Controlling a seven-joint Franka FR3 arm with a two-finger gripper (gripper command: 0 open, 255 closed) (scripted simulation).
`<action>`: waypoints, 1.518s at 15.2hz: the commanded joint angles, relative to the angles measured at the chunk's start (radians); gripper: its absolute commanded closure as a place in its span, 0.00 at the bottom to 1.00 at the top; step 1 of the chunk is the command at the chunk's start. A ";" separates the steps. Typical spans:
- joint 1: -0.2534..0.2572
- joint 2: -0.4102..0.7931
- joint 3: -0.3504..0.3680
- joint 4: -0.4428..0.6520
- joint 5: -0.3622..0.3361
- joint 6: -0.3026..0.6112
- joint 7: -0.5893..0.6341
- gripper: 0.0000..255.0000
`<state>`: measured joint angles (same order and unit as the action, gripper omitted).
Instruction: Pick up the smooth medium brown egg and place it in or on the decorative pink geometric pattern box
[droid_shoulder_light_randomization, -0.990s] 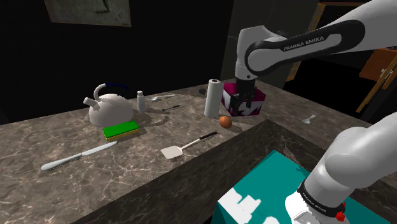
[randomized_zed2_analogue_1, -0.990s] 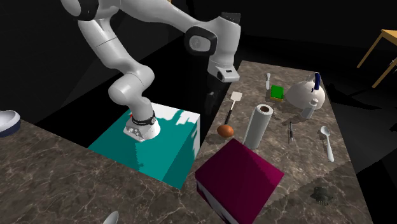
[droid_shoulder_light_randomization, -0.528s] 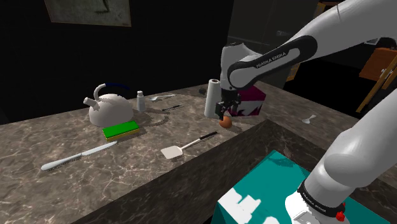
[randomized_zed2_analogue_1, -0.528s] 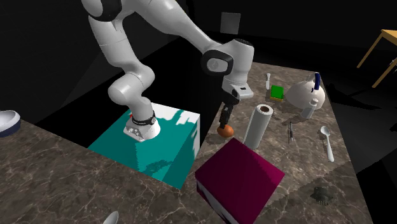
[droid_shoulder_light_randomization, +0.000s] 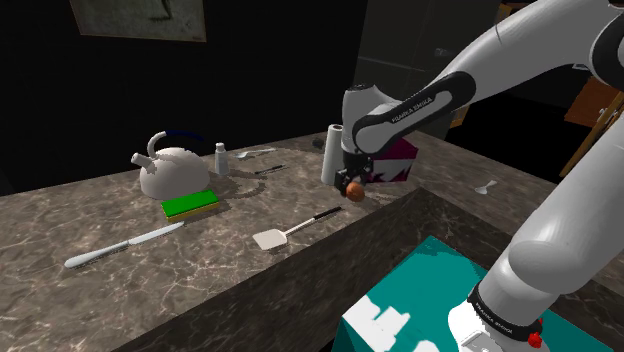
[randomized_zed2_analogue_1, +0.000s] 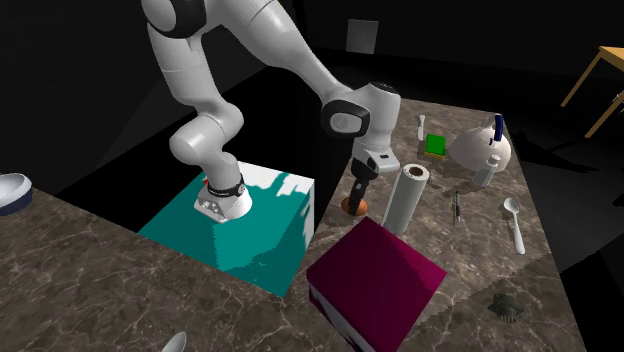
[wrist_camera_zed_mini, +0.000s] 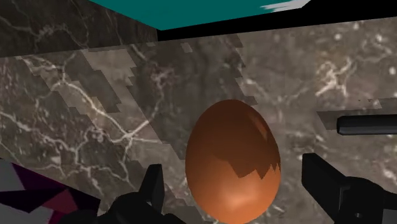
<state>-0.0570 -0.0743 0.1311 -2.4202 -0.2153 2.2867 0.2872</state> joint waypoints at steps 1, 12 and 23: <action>-0.002 0.013 -0.001 -0.010 -0.007 0.023 0.005 0.00; -0.002 0.013 -0.001 -0.010 -0.007 0.023 0.005 1.00; 0.001 -0.033 -0.001 0.015 0.014 -0.045 -0.017 1.00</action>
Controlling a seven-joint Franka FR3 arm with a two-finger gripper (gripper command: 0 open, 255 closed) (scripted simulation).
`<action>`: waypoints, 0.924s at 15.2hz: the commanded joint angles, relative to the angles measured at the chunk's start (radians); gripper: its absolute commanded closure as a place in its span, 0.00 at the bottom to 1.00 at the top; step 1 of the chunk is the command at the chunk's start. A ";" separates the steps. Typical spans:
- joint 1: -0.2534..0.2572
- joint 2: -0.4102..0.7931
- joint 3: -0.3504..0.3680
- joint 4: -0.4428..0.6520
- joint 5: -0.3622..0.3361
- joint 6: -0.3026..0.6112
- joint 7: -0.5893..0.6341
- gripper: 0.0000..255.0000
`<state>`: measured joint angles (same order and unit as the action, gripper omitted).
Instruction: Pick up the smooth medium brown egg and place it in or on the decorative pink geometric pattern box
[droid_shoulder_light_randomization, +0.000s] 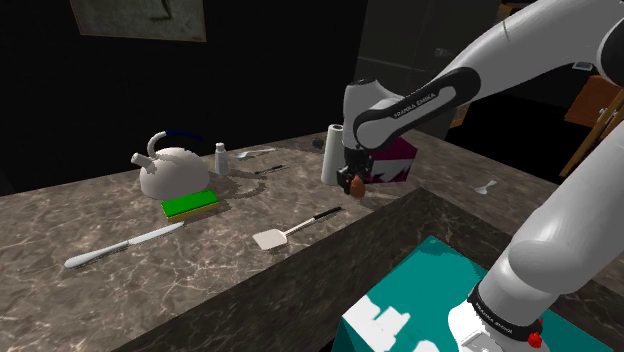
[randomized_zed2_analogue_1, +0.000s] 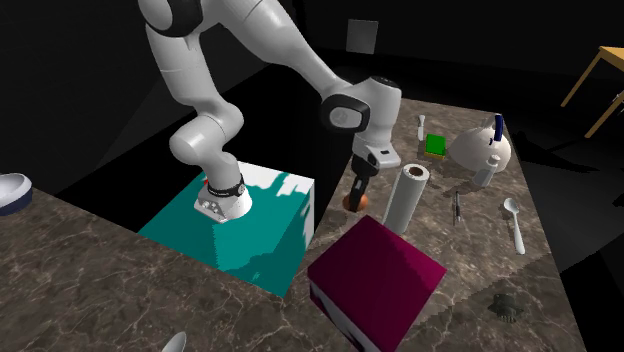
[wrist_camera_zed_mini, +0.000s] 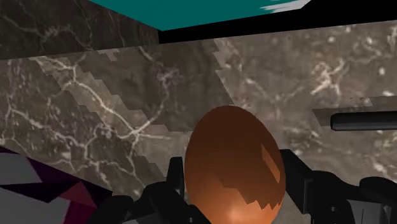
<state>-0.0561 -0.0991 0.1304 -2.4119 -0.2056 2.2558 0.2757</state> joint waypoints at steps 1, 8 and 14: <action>0.001 -0.017 -0.001 0.012 0.007 -0.028 -0.010 1.00; 0.004 -0.070 -0.002 0.057 0.028 -0.124 -0.036 1.00; 0.007 -0.107 -0.004 0.105 0.041 -0.206 -0.055 1.00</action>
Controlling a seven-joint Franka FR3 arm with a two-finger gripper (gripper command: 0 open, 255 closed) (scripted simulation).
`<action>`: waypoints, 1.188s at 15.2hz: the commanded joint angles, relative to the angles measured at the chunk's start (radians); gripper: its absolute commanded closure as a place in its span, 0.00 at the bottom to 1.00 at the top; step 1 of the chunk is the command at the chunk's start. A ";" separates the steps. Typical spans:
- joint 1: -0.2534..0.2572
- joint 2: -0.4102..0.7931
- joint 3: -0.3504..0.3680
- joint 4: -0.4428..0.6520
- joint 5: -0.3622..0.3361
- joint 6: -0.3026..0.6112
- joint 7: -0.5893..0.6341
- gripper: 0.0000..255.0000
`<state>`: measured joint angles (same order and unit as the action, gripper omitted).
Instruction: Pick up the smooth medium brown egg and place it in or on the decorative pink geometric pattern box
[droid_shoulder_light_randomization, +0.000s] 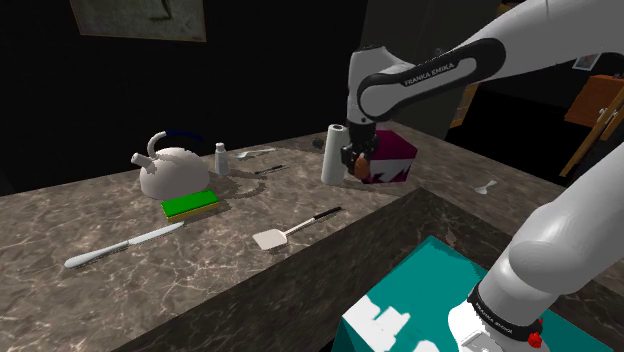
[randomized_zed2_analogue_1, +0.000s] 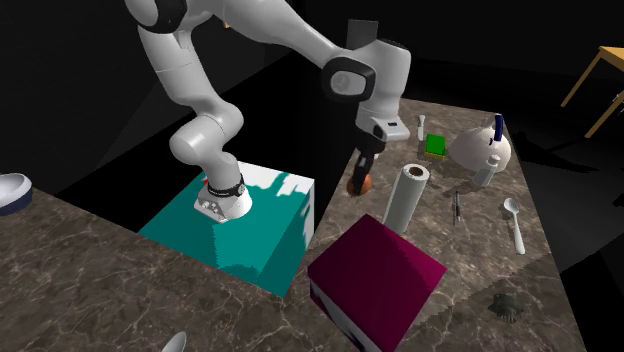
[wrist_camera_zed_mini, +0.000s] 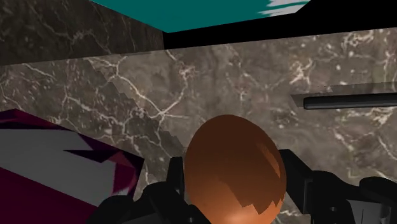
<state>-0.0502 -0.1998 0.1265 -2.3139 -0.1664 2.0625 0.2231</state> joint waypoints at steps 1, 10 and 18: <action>0.001 -0.011 0.000 0.015 0.004 -0.026 -0.005 1.00; 0.003 -0.048 -0.002 0.102 0.017 -0.148 -0.028 1.00; 0.004 -0.065 -0.002 0.193 0.023 -0.254 -0.046 1.00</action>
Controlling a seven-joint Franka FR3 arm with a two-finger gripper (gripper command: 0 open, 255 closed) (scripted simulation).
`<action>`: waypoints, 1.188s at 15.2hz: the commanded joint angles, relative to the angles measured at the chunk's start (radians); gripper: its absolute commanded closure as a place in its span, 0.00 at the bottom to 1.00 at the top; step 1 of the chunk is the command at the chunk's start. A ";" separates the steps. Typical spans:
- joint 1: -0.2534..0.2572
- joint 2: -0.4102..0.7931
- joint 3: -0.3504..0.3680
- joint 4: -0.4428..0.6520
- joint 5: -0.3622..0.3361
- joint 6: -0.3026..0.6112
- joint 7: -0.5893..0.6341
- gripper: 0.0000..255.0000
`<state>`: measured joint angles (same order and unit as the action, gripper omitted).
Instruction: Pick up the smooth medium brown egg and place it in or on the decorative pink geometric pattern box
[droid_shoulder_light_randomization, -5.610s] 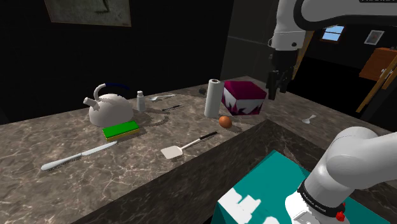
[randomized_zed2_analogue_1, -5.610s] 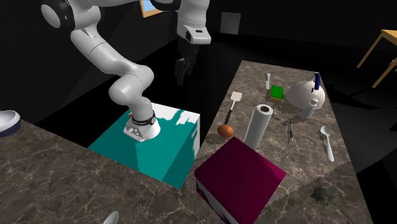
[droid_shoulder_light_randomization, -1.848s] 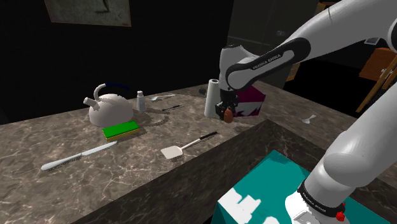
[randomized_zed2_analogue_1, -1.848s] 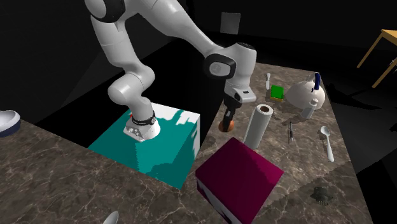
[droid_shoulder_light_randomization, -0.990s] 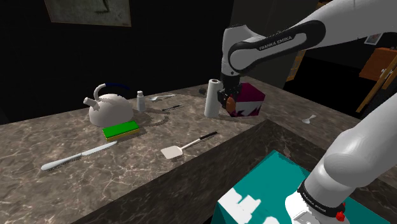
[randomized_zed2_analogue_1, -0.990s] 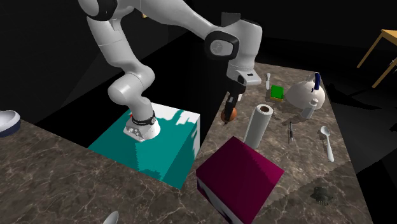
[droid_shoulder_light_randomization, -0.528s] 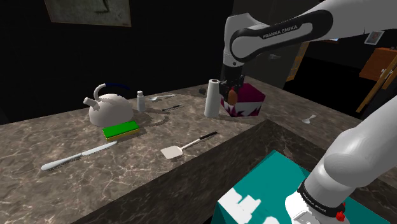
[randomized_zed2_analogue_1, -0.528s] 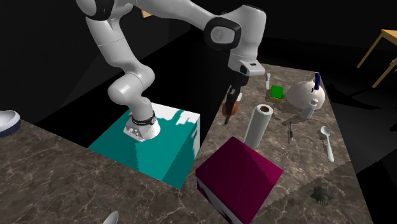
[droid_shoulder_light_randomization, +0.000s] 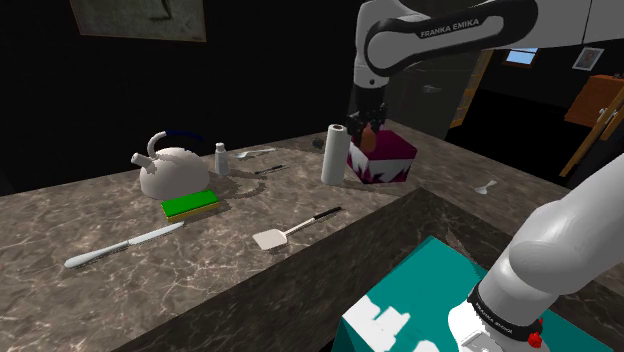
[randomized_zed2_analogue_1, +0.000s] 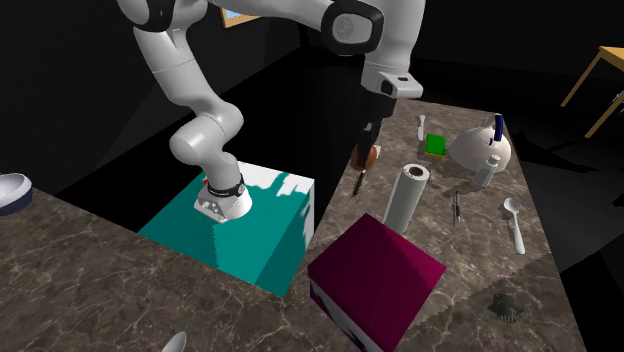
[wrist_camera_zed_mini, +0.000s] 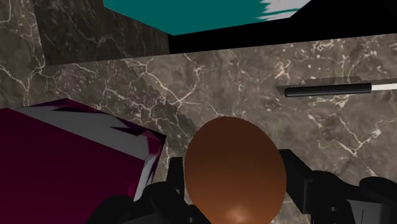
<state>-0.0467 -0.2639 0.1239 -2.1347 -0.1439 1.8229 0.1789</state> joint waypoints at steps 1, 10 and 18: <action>0.000 -0.002 0.000 0.026 0.001 -0.028 -0.004 1.00; -0.049 0.056 -0.070 0.133 -0.024 -0.059 -0.120 1.00; -0.126 0.199 -0.169 0.284 -0.041 -0.037 -0.291 1.00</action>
<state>-0.1632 -0.0841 -0.0331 -1.8692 -0.1844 1.7819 -0.0887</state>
